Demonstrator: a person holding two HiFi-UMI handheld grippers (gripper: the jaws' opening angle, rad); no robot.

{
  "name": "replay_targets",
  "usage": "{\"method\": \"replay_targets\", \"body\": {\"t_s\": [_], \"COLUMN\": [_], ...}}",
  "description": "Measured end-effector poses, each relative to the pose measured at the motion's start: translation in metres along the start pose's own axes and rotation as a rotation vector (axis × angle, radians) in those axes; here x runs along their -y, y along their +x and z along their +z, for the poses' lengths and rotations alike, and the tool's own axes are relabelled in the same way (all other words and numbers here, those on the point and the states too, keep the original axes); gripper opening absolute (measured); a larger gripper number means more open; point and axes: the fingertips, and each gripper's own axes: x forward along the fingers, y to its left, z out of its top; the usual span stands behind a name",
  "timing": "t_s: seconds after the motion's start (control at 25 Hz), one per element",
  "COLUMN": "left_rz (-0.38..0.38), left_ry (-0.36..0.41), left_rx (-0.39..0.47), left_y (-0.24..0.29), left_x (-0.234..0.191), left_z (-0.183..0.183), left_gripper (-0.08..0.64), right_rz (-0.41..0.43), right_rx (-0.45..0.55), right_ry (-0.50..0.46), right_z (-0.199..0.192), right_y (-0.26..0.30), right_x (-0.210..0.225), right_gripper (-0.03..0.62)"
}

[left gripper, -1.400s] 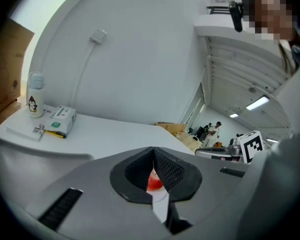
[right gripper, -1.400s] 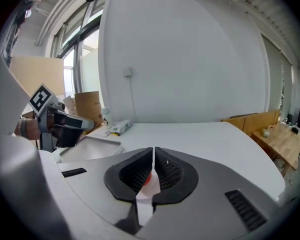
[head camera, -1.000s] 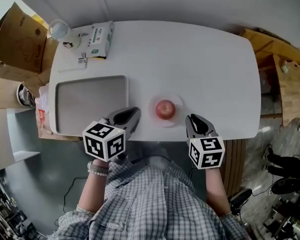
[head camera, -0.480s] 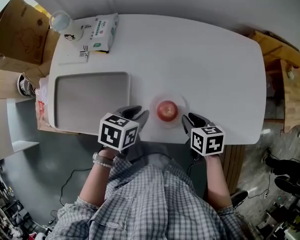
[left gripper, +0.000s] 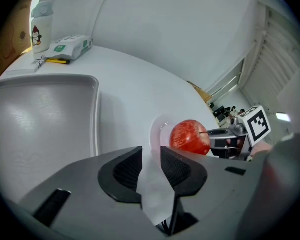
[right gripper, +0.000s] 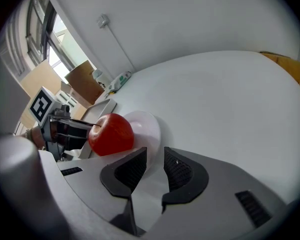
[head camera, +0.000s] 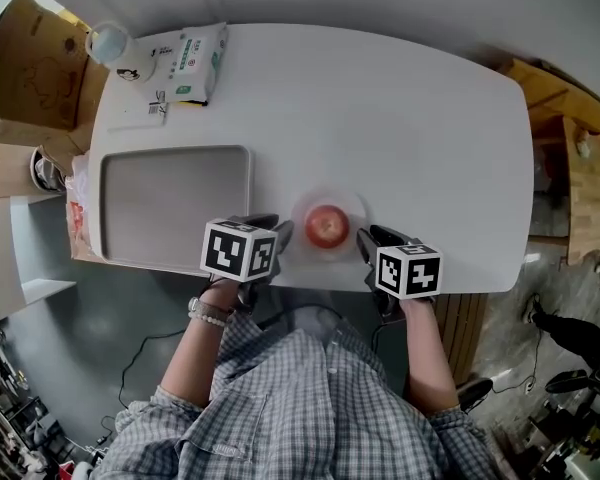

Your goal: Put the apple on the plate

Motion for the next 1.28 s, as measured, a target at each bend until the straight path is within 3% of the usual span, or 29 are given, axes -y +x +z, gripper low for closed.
{"method": "replay_targets", "body": {"t_s": [0.84, 1.16, 1.28], "left_rz": [0.053, 0.014, 0.009], "left_ry": [-0.052, -0.120, -0.140], "left_rx": [-0.127, -0.132, -0.129], "left_y": [0.028, 0.030, 0.030], "left_x": [0.001, -0.002, -0.004], "left_z": [-0.001, -0.001, -0.002], "left_gripper": [0.098, 0.093, 0.078], "right_rz": [0.020, 0.034, 0.076], "right_rx": [-0.036, -0.061, -0.088], "right_ry": [0.034, 0.026, 0.057], "right_z": [-0.003, -0.004, -0.008], "right_y": [0.008, 0.009, 0.012], "right_x": [0.001, 0.001, -0.006], "right_gripper": [0.084, 0.084, 0.081]}}
